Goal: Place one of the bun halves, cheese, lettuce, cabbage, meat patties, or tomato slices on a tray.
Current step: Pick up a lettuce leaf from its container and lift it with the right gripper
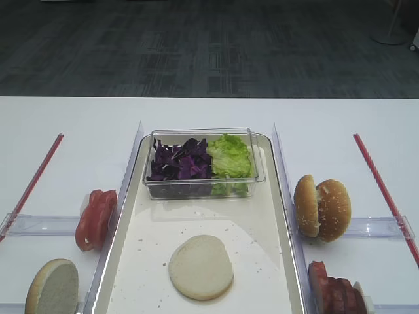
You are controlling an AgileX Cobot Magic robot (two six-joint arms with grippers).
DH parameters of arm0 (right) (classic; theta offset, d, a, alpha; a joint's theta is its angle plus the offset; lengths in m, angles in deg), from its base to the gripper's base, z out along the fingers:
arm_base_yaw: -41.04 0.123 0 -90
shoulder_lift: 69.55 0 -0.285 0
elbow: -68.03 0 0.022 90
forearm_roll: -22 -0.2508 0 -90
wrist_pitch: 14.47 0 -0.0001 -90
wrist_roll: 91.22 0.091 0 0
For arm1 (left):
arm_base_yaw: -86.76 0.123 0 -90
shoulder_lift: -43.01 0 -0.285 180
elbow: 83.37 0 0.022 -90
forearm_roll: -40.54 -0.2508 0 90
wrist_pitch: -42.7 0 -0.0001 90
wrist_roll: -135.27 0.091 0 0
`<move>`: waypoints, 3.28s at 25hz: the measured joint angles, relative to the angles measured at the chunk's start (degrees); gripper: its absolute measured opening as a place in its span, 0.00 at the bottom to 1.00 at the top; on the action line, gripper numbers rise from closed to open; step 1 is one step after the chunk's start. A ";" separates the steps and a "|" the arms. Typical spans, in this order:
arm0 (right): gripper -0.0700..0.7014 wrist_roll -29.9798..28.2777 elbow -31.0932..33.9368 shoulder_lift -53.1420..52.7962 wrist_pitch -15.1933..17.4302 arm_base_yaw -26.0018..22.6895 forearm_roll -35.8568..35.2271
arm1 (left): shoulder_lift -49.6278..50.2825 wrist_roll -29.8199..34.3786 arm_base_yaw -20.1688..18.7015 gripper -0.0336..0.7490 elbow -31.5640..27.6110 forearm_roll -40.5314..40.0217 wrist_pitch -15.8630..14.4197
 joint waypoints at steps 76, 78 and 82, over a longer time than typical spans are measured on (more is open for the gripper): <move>0.97 1.66 -60.53 102.88 -0.28 0.08 -9.82 | 0.00 0.00 0.00 0.76 0.00 0.00 0.00; 0.97 1.66 -61.54 103.26 0.40 0.22 -9.96 | 0.00 0.00 0.00 0.76 0.00 0.00 0.00; 0.97 1.66 -61.74 103.35 1.13 0.89 -9.83 | 0.00 0.00 0.00 0.76 0.00 0.00 0.00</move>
